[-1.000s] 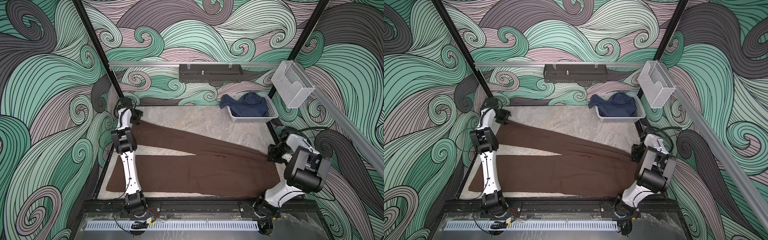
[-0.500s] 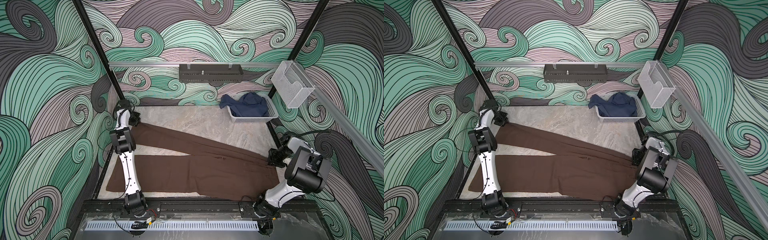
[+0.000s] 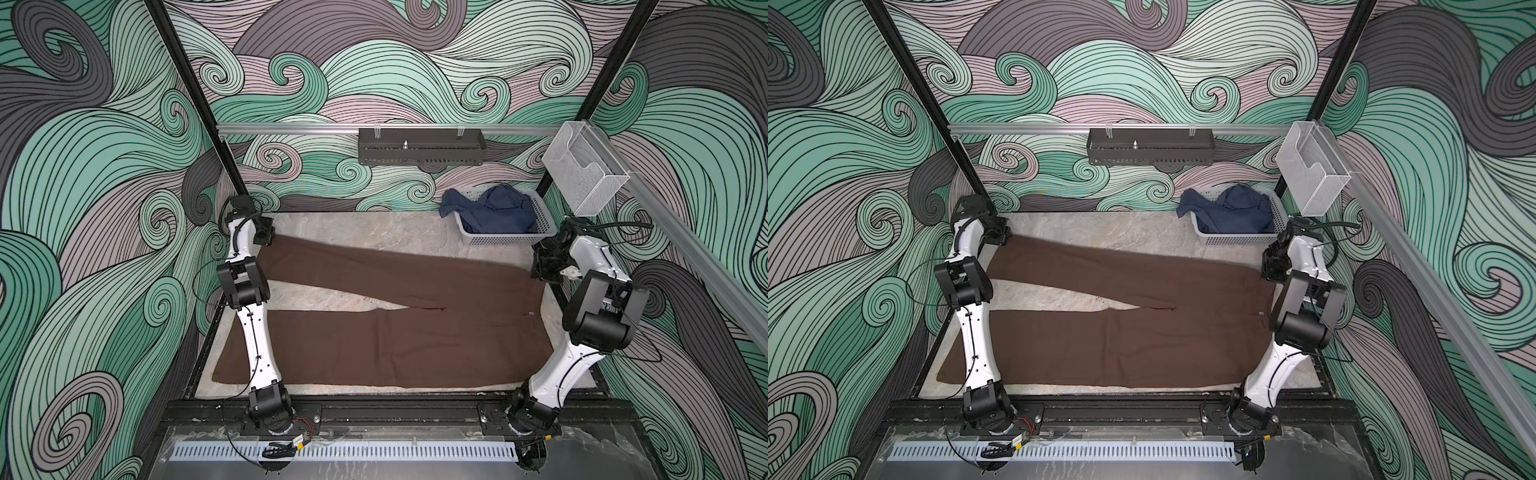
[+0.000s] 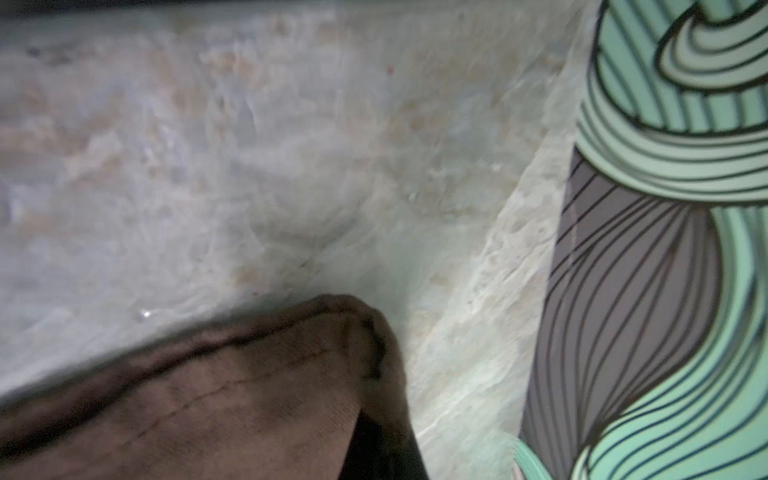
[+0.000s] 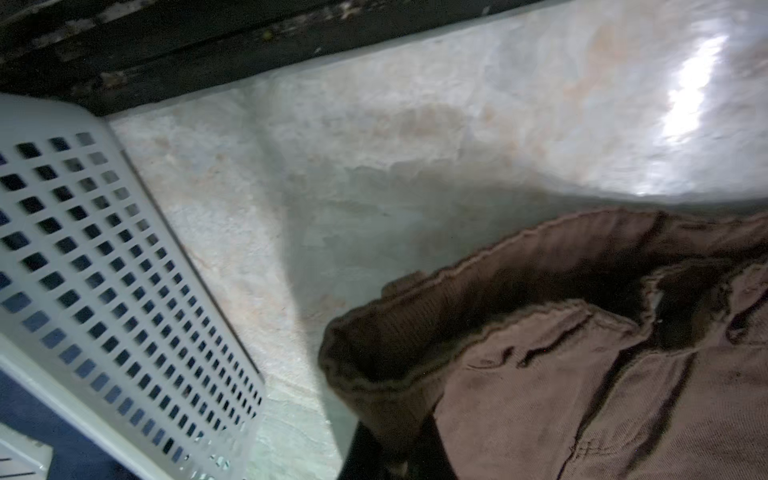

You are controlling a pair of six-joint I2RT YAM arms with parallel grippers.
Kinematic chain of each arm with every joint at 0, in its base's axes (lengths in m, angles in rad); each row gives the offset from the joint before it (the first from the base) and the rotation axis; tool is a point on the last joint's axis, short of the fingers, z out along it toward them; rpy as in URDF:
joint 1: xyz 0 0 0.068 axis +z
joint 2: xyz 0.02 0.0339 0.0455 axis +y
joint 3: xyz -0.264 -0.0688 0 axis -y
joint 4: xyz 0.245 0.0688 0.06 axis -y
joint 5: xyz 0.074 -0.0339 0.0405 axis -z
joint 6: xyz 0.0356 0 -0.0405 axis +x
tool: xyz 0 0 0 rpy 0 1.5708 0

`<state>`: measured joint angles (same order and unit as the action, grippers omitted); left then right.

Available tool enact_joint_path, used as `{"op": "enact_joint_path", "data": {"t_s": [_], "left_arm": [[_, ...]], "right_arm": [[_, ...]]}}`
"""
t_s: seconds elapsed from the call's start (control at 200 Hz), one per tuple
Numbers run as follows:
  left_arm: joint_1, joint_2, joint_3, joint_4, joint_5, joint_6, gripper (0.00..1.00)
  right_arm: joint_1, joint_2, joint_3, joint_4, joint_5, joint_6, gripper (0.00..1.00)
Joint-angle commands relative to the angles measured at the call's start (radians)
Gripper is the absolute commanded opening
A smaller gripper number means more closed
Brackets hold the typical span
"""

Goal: Fold and stack the trousers

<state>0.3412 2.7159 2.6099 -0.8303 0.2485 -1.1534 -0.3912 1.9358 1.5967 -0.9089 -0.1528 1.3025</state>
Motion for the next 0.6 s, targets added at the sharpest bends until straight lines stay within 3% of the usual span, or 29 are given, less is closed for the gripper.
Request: {"op": "enact_joint_path", "data": {"t_s": [0.0, 0.595], "left_arm": [[0.027, -0.089, 0.041, 0.131, -0.005, -0.1, 0.0], [0.074, -0.167, 0.05, 0.122, 0.062, -0.1, 0.0]], "right_arm": [[-0.005, 0.044, 0.077, -0.02, 0.006, 0.04, 0.0], [-0.011, 0.254, 0.395, -0.034, -0.046, 0.046, 0.0]]}}
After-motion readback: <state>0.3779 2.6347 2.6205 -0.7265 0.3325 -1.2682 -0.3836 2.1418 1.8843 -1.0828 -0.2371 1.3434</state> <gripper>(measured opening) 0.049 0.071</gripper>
